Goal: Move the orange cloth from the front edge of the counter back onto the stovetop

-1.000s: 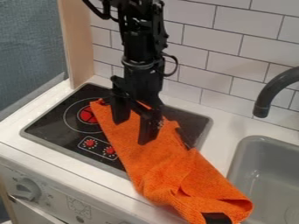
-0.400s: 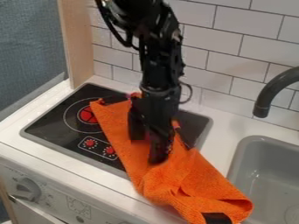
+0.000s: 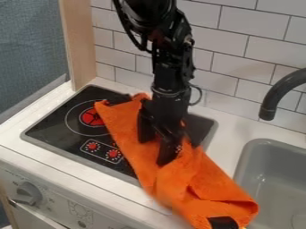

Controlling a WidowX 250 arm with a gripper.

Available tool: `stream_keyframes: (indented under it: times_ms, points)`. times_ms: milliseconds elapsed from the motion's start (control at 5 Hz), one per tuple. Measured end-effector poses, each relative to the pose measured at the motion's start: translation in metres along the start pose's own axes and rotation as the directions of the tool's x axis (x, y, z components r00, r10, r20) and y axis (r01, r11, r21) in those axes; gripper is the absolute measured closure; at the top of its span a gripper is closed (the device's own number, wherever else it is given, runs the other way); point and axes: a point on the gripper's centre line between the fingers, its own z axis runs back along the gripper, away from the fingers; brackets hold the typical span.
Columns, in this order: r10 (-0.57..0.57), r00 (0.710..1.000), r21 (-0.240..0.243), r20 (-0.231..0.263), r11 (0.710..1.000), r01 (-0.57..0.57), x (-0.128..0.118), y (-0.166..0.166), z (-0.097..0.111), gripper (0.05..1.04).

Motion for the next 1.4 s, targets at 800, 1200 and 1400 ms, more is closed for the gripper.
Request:
stream_keyframes:
  times_ms: [800,1200,1400]
  points:
    - [0.311,0.950,-0.010,-0.007,0.950,-0.311,0.007,0.086,0.003,0.084]
    - [0.332,0.943,-0.016,-0.014,0.943,-0.332,0.006,0.089,0.005,0.084]
    - [0.350,0.936,-0.025,-0.030,0.936,-0.351,0.005,0.086,0.006,0.084]
